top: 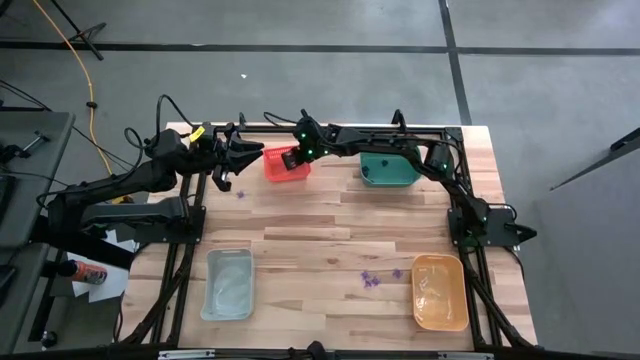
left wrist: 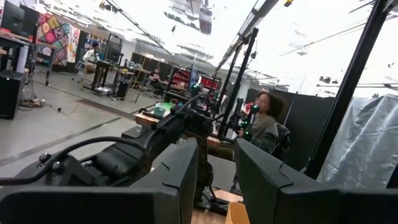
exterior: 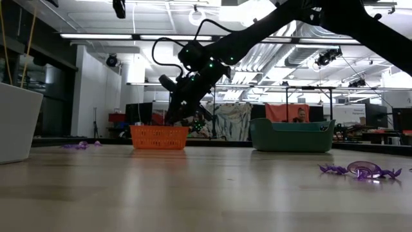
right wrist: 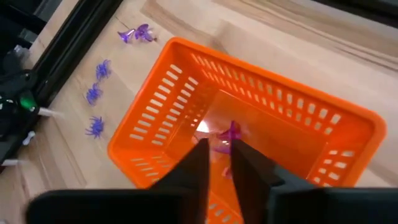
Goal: Sort Halloween decoration
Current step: Put the purple witch hat toy into the orange bin
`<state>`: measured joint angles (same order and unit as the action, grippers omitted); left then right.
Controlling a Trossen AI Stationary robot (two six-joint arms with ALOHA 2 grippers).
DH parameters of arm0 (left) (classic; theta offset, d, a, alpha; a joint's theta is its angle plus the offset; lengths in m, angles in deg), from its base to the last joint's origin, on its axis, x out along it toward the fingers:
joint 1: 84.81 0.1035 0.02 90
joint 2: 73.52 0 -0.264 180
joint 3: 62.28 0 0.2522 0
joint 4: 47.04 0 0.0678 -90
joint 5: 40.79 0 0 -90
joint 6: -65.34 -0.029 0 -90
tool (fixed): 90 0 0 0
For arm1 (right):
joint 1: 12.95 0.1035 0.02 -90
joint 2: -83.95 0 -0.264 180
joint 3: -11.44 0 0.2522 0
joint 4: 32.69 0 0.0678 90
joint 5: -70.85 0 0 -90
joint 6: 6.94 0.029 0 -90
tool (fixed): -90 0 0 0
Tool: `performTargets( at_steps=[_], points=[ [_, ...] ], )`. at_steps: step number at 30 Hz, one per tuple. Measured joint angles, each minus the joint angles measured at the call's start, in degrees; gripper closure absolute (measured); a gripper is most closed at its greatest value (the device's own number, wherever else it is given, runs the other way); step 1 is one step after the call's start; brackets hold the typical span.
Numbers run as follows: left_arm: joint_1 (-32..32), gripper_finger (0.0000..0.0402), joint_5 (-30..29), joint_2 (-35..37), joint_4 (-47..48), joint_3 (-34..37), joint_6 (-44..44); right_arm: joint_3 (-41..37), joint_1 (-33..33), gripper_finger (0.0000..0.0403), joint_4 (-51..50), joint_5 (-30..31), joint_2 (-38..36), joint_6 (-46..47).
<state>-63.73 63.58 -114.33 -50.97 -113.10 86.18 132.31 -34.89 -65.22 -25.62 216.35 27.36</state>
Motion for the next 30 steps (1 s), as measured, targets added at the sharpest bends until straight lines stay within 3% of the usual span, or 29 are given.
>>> performTargets(
  at_steps=[4, 8, 12, 17, 23, 30],
  points=[
    [0.00, 0.0307, 0.00, 0.00, 0.00, 0.00, 0.00, 0.00, -0.35, 0.0269, -0.11, -0.33, -0.06, -1.49],
    [0.00, 0.0307, 0.02, 0.00, 0.04, 0.00, -0.01, 0.00, -1.01, 0.0215, 0.79, -4.49, -1.34, -4.42],
    [-0.02, 0.0307, 0.02, 0.00, 0.17, 0.00, -0.02, 0.04, -1.35, 0.0194, -2.70, -8.77, -4.87, -11.16],
    [-0.02, 0.0307, 0.02, 0.00, 0.28, 0.00, -1.14, -1.52, -0.38, 0.0193, -12.11, -7.25, -10.72, -21.14],
    [-0.02, 0.0307, 0.02, 0.00, 0.33, 0.00, -3.41, -18.41, 2.80, 0.0193, -6.82, -6.92, -22.46, -22.26],
    [-0.02, 0.0307, 0.02, -0.17, 0.34, 0.00, -3.45, -44.49, 9.38, 0.0193, 8.09, -7.19, -40.53, -12.19]
  ],
)
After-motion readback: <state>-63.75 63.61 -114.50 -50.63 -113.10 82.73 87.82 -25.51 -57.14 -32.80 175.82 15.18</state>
